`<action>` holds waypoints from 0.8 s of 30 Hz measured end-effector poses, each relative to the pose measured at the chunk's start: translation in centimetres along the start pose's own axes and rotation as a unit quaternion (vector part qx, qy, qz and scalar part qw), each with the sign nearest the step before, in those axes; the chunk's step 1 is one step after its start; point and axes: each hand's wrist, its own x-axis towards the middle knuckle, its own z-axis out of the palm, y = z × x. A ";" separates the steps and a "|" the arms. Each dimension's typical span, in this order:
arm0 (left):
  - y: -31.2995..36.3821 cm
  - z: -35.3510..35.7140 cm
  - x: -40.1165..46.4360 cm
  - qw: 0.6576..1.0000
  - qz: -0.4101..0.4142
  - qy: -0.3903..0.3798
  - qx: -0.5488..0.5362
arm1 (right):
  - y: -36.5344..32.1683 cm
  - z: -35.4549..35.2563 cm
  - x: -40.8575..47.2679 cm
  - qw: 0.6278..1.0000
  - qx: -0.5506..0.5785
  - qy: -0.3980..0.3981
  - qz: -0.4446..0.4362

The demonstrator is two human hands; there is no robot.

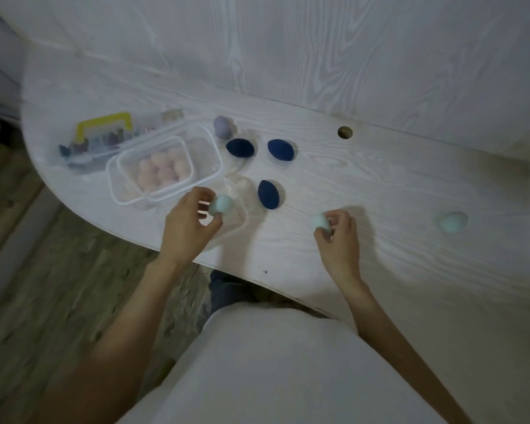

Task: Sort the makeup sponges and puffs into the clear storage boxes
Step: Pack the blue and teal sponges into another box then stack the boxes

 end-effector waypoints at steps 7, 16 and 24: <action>-2.7 2.2 0.7 0.990 -0.003 -0.074 0.121 | -1.9 0.9 -1.2 0.997 0.057 -0.041 -0.025; -4.4 1.5 0.0 0.981 0.046 -0.165 0.090 | -6.1 2.7 -1.3 0.987 0.074 -0.085 -0.113; -5.0 2.3 -2.9 0.982 0.109 -0.110 0.108 | -10.0 6.6 -0.2 0.921 -0.150 -0.148 -0.327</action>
